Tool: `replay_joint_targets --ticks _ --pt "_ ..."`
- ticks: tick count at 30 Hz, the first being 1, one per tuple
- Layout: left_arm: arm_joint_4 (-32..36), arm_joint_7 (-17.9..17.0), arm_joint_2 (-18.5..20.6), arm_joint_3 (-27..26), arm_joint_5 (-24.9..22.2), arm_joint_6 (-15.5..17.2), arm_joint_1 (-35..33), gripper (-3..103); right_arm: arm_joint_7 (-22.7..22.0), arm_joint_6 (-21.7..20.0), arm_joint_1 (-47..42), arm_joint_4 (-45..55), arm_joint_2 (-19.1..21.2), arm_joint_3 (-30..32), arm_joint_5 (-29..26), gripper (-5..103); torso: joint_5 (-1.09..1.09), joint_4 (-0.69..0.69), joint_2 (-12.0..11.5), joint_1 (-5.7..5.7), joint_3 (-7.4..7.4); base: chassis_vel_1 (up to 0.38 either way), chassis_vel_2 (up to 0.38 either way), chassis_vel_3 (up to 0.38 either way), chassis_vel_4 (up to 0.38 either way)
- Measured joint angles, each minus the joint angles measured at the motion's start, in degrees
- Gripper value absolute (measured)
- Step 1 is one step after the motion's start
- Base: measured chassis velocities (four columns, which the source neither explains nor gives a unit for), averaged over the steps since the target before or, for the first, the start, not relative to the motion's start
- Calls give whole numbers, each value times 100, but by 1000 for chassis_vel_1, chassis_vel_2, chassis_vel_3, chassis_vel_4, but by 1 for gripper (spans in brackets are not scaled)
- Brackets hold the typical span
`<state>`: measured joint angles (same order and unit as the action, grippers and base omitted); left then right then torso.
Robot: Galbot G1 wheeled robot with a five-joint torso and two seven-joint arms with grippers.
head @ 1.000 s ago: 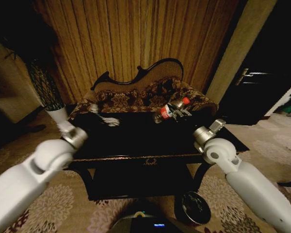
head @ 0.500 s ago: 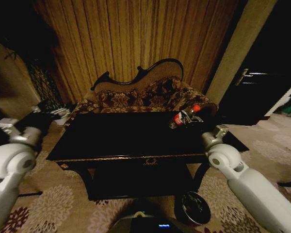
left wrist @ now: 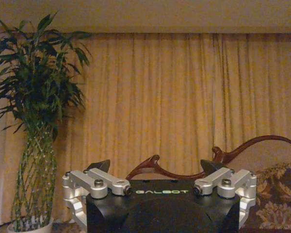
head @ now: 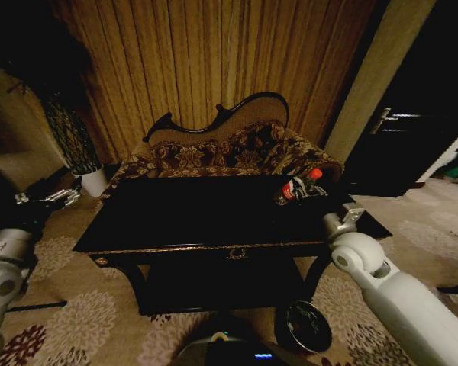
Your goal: Move to the front of the table and place the trash on the table into the trash bin.
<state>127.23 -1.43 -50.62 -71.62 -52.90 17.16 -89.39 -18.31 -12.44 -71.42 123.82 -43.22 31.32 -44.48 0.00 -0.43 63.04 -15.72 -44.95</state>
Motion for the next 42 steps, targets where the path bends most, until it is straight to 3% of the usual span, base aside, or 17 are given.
replay_joint_targets --ticks 28,42 --pt "13 92 -45 -19 31 121 -119 100 43 135 -334 60 -59 373 -7 29 0 1 0 0 0 68 -71 -65 74" --pt "-92 72 -97 243 162 102 12 100 249 252 -582 0 -193 515 53 29 0 1 -1 -1 0 90 -82 -96 87"
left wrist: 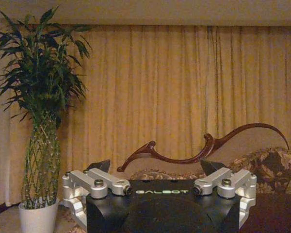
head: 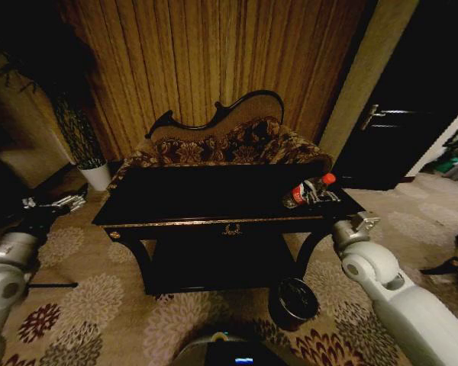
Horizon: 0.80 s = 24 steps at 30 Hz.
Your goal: Move to the front of the table and place the trash on the table into the trash bin.
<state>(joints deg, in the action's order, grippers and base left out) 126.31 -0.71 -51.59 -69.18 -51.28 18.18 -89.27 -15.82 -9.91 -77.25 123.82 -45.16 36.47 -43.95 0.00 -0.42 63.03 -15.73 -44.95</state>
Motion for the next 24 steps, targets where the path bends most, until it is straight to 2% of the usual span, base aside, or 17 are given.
replay_joint_targets --ticks 9,17,20,23,24 --pt "-67 20 44 66 2 -4 88 100 5 15 37 -40 -39 -102 15 29 -1 0 1 1 1 155 -152 -159 139" --pt "-99 80 -78 127 82 -7 88 100 86 130 33 -328 -190 -334 150 29 1 1 3 5 2 113 -127 -110 143" --pt "-99 87 -149 128 104 -7 50 100 123 202 2 -642 -354 -506 344 29 0 0 4 5 2 8 -4 2 17" --pt "-112 98 -192 59 106 -8 -24 100 237 624 -2 -1485 -672 -783 815 29 -1 0 0 -2 -1 0 0 0 0" --pt "-112 98 -192 59 106 -8 -24 100 237 624 -2 -1485 -672 -783 815 29 -1 0 0 -2 -1 0 0 0 0"
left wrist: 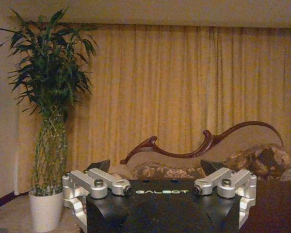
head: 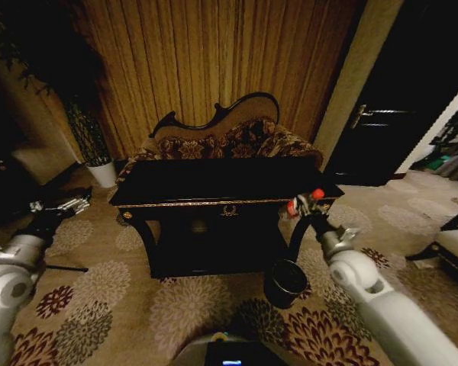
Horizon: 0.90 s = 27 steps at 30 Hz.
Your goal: Move to the front of the table and place the trash on the table into the trash bin.
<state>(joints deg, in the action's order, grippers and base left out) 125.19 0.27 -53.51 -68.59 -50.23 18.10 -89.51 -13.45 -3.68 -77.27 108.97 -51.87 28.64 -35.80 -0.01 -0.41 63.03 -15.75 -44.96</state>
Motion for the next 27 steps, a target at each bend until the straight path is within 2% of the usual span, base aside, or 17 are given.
replay_joint_targets --ticks 2,3,5,6,8,17,22,27 --pt "-17 16 1 -111 -15 -2 -75 100 179 467 84 -811 -263 -140 363 29 2 -1 -1 -2 -1 0 0 0 0" --pt "-17 16 1 -111 -15 -2 -75 100 179 467 84 -811 -263 -140 363 29 2 -1 -1 -2 -1 0 0 0 0" --pt "-19 34 17 -201 -37 -15 -139 100 293 671 222 -1531 -476 -206 481 29 2 0 0 0 1 0 0 0 0" --pt "-19 34 17 -201 -37 -15 -139 100 293 671 222 -1531 -476 -206 481 29 2 0 0 0 1 0 0 0 0" --pt "-17 54 22 -251 -44 -23 -188 100 355 741 396 -2282 -601 -246 562 29 1 0 1 3 2 0 0 0 0" --pt "66 66 -27 -229 -30 -30 -219 100 545 750 799 -3932 -869 -297 947 29 1 -1 1 3 1 0 0 0 0" --pt "122 67 -54 -219 -13 -30 -244 100 591 762 955 -4473 -1115 -319 1096 29 1 -1 1 3 2 0 0 0 0" --pt "155 72 -94 -229 0 -33 -304 100 593 783 1026 -4565 -1348 -326 1082 29 1 -1 1 2 2 0 0 0 0"
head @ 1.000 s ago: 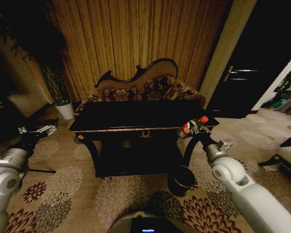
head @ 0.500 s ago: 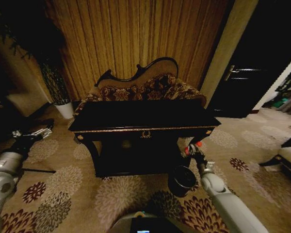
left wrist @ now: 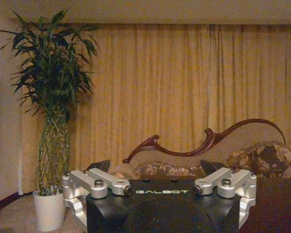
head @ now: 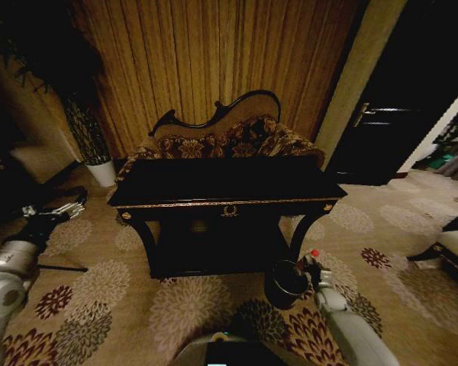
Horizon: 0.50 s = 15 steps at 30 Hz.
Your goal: Move to the front of the table and place the trash on the table into the trash bin.
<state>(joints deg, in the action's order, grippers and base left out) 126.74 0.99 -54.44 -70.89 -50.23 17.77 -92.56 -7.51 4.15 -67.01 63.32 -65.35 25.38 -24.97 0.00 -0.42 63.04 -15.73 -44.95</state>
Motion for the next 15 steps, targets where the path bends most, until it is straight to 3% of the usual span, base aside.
replay_joint_targets --ticks 4,9,11,13,15 --pt "75 22 -64 -48 1 -57 -98 100 -13 64 153 -53 -264 -6 1 29 0 2 0 0 0 0 0 0 0" --pt "100 63 -72 -118 -2 -104 -135 100 -10 128 226 -188 -313 20 240 26 -1 0 0 0 0 0 0 0 0" --pt "101 77 -57 -136 -7 -116 -144 100 -5 159 222 -227 -284 48 307 35 0 -1 0 1 0 0 0 0 0" --pt "101 79 -57 -136 -7 -118 -144 100 -4 180 221 -244 -271 58 317 35 0 -1 0 0 0 0 0 0 0" --pt "103 79 -62 -122 -7 -125 -130 100 -3 224 210 -267 -230 73 323 45 0 0 0 0 0 0 0 0 0"
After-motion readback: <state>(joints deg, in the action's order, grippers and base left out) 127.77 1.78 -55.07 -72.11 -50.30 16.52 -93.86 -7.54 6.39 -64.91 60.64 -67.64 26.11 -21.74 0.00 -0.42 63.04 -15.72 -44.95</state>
